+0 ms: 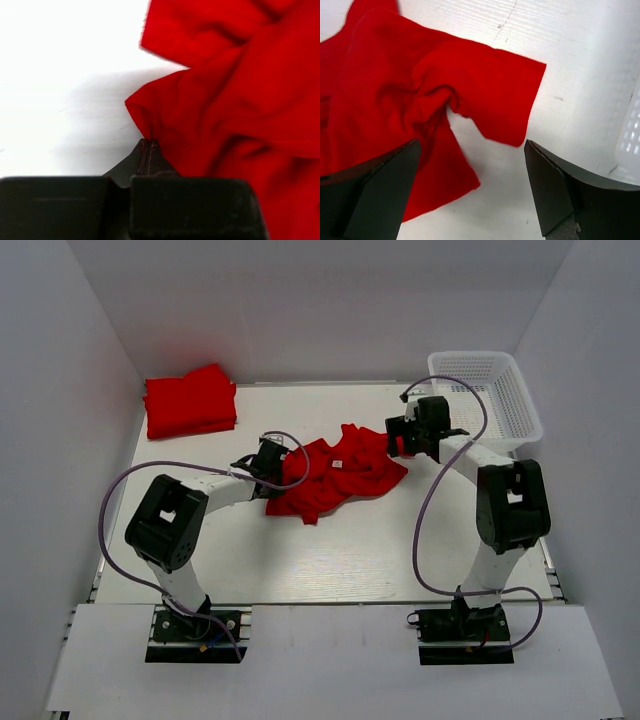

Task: Fold and stack the t-shirts
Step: Flatten out the tshirt

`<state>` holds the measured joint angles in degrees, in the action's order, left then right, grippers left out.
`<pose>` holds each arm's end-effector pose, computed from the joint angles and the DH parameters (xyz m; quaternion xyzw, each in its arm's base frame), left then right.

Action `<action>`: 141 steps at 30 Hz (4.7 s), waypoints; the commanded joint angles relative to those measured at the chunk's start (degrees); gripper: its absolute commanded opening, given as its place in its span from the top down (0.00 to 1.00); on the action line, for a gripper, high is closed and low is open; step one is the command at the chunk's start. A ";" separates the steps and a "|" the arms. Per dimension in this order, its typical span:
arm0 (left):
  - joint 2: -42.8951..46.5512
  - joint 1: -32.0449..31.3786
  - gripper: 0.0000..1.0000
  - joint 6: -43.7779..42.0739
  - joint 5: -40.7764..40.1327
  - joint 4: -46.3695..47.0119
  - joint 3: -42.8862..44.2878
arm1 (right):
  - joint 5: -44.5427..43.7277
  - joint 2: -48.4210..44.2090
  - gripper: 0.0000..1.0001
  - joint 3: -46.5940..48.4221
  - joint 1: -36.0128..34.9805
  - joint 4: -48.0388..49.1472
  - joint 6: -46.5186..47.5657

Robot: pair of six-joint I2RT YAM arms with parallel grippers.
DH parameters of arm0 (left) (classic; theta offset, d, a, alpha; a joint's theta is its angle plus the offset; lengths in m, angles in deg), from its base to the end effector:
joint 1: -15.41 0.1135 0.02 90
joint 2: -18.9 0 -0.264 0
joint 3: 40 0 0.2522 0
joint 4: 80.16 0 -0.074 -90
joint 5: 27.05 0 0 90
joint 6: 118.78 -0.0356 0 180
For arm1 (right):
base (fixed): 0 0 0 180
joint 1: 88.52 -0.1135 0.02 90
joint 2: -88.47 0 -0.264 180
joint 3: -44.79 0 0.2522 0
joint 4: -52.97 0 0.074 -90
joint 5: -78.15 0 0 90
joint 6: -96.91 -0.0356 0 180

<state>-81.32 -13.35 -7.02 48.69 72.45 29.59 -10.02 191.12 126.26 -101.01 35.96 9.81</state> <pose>0.3034 -0.1565 0.1528 0.0241 0.9542 -0.0087 0.2981 0.3894 0.0874 0.2122 -0.1273 0.8904 0.0508 0.4341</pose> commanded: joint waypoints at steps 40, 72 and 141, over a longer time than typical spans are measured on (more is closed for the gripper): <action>30.25 0.98 1.00 -21.75 -31.45 6.42 25.81 | -18.34 -29.16 1.00 9.72 4.32 16.52 3.52; 42.67 0.36 1.00 -29.86 -21.50 12.56 28.21 | -12.82 -37.62 1.00 19.50 4.49 15.37 7.40; 9.26 0.11 0.00 2.78 44.02 -10.97 -10.49 | 16.17 37.17 0.10 45.92 1.24 -17.14 -18.19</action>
<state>-70.50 -9.22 -0.60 72.84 68.62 20.50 0.90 222.25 164.48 -99.79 22.76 -11.09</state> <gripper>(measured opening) 0.998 0.904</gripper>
